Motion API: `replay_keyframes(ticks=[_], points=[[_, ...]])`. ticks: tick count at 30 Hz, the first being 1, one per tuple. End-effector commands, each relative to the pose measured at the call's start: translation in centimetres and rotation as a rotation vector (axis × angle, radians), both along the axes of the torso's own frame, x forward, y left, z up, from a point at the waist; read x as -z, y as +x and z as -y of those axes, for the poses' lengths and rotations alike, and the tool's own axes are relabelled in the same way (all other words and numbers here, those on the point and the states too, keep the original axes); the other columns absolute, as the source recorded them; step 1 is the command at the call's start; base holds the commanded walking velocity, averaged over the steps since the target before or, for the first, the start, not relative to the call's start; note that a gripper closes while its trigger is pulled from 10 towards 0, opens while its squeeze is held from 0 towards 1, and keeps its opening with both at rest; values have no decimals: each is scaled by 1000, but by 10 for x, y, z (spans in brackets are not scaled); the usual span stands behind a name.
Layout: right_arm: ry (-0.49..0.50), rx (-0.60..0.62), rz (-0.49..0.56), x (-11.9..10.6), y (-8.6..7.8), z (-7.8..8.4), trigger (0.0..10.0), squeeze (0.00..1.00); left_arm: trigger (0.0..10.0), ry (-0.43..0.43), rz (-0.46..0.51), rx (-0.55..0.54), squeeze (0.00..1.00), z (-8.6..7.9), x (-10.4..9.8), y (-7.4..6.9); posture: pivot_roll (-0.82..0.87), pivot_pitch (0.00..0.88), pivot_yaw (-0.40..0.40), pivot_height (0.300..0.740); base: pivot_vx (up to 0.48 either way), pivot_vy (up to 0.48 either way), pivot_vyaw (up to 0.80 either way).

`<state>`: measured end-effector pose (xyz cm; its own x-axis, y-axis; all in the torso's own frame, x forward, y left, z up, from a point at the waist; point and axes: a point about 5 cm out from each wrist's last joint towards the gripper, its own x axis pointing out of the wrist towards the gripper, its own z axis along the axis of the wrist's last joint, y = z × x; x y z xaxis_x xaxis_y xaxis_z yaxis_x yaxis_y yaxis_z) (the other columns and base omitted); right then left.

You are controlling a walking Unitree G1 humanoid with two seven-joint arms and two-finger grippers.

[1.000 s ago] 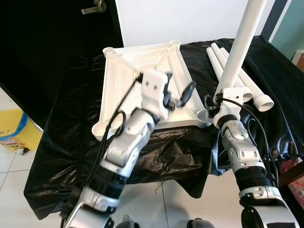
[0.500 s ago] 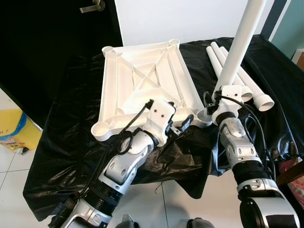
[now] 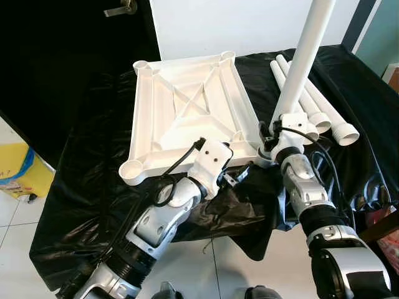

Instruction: Building children table

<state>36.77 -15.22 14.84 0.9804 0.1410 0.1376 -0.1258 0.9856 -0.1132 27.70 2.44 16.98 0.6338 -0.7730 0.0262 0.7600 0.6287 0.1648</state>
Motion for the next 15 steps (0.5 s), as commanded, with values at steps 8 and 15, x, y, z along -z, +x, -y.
replay_keyframes(ticks=[8,15], points=[[-72,-40,-106,36,-13,3,10000,0,10000,48,-30,223,0,6,2,-13,-82,72,41,740,0,0,0],[-65,-23,-115,41,-13,12,10000,0,10000,46,-36,224,0,5,0,-13,-86,71,49,740,0,0,0]])
